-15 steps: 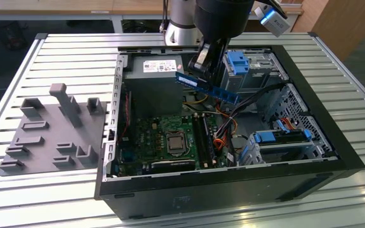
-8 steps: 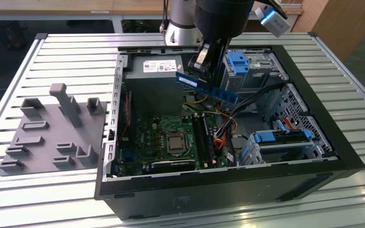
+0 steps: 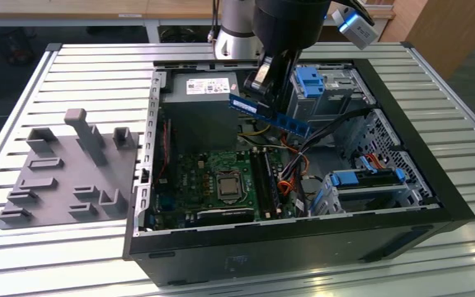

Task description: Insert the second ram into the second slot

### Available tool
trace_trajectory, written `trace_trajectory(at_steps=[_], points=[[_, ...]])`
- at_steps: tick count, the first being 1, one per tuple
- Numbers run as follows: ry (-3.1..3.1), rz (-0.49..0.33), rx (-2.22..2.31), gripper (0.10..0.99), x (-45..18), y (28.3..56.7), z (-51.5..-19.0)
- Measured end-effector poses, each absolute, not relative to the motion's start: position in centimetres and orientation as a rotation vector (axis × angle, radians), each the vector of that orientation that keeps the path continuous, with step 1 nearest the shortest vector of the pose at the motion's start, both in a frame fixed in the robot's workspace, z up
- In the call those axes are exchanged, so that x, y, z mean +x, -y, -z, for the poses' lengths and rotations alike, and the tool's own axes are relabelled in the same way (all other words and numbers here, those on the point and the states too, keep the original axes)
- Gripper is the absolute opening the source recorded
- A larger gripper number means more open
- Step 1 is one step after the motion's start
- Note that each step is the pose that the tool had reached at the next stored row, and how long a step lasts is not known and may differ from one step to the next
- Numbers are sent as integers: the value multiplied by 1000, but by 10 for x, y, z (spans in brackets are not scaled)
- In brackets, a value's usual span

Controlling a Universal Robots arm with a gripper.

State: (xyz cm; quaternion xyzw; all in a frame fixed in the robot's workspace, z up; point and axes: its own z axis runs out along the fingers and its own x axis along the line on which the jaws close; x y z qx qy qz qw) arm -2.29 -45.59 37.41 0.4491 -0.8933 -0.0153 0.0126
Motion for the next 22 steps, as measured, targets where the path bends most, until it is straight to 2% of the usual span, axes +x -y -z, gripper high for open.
trace_trajectory(at_steps=[22], points=[[2816,44,1332,133,-23,456,-374]])
